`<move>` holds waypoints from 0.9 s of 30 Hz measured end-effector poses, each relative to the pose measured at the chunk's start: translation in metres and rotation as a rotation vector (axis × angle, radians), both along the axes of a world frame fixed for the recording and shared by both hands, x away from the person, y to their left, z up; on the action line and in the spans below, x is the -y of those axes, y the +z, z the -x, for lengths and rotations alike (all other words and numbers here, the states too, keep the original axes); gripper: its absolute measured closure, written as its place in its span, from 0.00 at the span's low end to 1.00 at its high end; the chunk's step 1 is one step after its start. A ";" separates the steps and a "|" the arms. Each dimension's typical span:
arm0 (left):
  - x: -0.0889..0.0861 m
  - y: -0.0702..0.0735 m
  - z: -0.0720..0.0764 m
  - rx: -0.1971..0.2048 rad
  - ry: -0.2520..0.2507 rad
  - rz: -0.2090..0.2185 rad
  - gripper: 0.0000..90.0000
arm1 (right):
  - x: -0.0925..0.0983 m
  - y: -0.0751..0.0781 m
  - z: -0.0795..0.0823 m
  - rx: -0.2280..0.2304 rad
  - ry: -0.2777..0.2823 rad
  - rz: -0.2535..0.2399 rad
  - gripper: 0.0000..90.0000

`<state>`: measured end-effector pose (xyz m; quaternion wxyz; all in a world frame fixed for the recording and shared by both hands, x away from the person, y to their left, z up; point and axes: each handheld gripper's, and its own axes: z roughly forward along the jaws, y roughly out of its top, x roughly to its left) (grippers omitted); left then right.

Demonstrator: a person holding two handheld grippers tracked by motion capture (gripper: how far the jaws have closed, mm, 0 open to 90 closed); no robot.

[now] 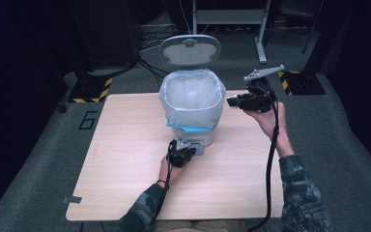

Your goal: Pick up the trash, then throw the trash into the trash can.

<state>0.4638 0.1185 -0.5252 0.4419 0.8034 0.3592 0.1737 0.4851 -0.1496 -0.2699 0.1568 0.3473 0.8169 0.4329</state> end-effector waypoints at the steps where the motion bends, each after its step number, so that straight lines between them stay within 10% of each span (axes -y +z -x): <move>1: 0.000 0.000 0.000 -0.002 -0.001 0.002 1.00 | 0.000 0.001 -0.001 0.001 0.004 -0.001 0.89; 27: -0.001 0.000 -0.001 -0.016 -0.003 0.017 1.00 | -0.033 0.038 -0.018 0.037 0.024 0.043 0.89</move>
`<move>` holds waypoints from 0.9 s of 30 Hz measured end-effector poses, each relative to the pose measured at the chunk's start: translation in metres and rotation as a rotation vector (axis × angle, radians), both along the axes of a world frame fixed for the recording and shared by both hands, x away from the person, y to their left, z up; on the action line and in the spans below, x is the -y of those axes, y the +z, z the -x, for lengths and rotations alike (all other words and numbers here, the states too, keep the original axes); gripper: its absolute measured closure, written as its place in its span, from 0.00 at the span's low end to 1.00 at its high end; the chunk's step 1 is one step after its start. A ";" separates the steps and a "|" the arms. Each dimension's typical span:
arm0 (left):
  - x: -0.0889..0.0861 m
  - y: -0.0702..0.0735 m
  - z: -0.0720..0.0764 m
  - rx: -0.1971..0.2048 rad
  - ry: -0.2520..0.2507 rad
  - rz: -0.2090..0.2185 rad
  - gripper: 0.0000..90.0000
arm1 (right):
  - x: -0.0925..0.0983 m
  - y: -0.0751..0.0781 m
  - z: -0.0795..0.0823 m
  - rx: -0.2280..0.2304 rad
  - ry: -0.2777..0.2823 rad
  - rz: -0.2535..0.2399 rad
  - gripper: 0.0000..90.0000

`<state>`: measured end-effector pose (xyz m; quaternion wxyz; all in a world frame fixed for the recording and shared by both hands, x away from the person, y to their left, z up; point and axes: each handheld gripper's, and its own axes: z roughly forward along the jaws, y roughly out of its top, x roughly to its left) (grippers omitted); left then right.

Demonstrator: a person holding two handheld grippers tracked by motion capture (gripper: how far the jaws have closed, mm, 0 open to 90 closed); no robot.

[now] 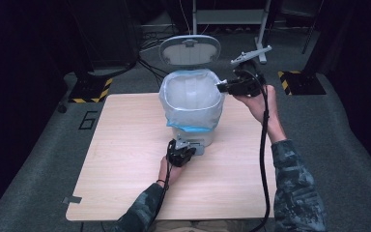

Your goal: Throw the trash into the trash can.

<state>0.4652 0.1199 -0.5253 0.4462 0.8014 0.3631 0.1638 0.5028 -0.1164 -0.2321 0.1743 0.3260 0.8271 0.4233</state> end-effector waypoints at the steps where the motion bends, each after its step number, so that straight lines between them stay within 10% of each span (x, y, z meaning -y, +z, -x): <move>1: 0.000 0.000 0.000 0.000 0.000 -0.001 1.00 | 0.000 0.000 0.000 0.000 0.000 0.000 0.89; 27: -0.001 0.000 0.000 -0.009 -0.002 0.000 1.00 | -0.044 0.005 -0.030 -0.045 0.010 0.105 0.89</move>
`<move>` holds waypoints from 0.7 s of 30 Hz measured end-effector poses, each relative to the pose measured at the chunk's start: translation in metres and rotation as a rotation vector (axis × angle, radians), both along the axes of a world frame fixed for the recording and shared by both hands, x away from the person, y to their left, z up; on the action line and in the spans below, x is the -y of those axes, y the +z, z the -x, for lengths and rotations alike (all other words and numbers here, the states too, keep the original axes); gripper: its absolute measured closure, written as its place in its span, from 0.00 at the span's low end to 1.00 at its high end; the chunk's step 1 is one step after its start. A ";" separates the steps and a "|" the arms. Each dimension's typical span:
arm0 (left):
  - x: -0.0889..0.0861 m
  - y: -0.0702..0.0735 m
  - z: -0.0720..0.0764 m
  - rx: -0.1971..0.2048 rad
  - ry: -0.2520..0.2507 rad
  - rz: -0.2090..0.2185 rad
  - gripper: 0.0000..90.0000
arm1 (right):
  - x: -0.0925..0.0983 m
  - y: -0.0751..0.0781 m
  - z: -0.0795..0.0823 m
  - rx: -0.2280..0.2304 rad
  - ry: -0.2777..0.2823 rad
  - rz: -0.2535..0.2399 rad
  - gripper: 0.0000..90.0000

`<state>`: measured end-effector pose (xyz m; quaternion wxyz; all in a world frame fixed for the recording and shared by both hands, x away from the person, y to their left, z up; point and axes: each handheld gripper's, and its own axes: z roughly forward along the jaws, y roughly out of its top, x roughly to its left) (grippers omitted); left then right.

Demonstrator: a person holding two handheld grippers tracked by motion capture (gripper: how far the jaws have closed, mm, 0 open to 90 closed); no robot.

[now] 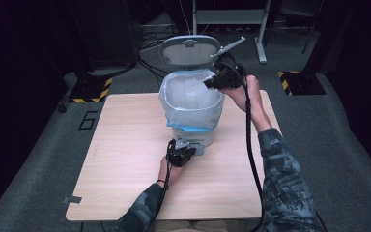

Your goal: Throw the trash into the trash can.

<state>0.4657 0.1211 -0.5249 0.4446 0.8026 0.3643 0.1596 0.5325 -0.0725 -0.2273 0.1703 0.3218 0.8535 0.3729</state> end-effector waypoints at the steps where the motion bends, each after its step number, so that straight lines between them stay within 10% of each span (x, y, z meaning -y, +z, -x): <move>1: 0.000 0.000 0.000 0.000 0.000 0.001 1.00 | -0.002 0.000 -0.001 -0.002 0.006 0.010 0.89; 21: -0.001 0.000 -0.001 -0.006 -0.002 0.008 1.00 | -0.038 -0.008 -0.019 -0.052 0.024 0.156 0.89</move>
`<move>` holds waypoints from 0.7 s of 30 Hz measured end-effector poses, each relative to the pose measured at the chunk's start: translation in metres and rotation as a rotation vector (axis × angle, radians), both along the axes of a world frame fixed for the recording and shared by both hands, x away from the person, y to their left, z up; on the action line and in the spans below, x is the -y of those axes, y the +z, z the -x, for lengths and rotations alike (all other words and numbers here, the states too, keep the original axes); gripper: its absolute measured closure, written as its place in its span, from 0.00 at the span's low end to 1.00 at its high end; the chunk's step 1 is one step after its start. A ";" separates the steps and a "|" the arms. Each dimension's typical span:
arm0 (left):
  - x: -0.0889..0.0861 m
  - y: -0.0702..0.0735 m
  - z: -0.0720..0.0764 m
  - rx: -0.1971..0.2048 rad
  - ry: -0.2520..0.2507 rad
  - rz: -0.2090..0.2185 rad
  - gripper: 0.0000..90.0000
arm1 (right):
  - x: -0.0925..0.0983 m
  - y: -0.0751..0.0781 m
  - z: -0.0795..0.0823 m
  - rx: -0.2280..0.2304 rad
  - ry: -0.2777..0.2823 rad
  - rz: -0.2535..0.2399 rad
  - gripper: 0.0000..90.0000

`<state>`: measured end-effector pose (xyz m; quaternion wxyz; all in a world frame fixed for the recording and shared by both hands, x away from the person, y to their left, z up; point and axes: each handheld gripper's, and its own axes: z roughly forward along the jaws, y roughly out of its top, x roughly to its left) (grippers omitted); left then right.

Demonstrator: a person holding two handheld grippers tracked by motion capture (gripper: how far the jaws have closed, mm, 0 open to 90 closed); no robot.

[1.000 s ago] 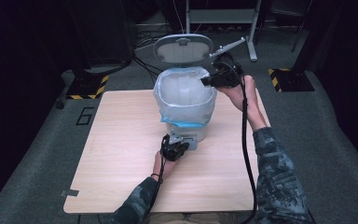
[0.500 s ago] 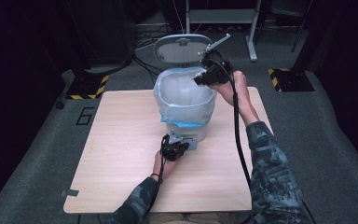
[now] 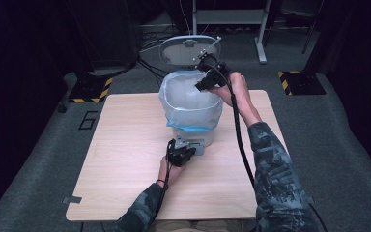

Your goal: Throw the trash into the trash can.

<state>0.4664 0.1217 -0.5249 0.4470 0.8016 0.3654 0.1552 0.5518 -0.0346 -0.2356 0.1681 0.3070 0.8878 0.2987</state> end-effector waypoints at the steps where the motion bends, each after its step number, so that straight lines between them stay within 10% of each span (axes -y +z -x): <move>1: 0.000 0.000 0.000 0.000 0.000 0.001 1.00 | -0.001 -0.001 -0.001 -0.004 0.006 0.004 0.89; 21: 0.000 0.000 0.000 0.000 0.001 -0.001 1.00 | -0.024 -0.025 -0.018 -0.026 0.026 0.080 0.89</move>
